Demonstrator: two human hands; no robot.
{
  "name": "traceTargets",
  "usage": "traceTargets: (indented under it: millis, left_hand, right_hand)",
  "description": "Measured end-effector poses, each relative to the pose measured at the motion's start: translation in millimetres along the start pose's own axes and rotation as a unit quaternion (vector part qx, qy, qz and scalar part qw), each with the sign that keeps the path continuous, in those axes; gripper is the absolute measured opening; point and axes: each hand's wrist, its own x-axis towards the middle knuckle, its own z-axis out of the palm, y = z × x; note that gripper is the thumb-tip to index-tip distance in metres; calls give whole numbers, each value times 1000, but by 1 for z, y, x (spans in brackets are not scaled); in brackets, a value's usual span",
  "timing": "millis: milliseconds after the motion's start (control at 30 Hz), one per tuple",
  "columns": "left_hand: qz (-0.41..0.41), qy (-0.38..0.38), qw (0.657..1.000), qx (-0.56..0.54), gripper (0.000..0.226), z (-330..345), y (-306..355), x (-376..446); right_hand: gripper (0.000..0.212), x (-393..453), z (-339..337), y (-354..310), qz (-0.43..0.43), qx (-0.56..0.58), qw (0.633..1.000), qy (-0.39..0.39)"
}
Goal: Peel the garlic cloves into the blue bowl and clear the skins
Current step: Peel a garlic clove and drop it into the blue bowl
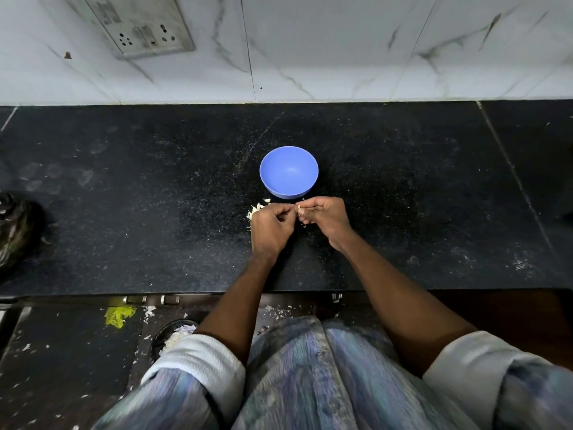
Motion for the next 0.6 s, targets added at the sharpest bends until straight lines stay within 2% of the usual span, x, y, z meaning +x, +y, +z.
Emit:
traceTargets:
  millis: [167, 300, 500, 600]
  left_hand:
    - [26, -16, 999, 43, 12, -2, 0, 2]
    - [9, -13, 999, 41, 12, 1, 0, 2]
    - [-1, -11, 1000, 17, 12, 3, 1, 3]
    - [-37, 5, 999, -28, 15, 6, 1, 3]
  right_hand:
    - [15, 5, -4, -1, -6, -56, 998, -10]
    - [13, 7, -2, -3, -20, -91, 996, -11]
    - [10, 6, 1, -3, -18, -72, 997, -9]
    - [10, 7, 4, -1, 4, -45, 999, -6]
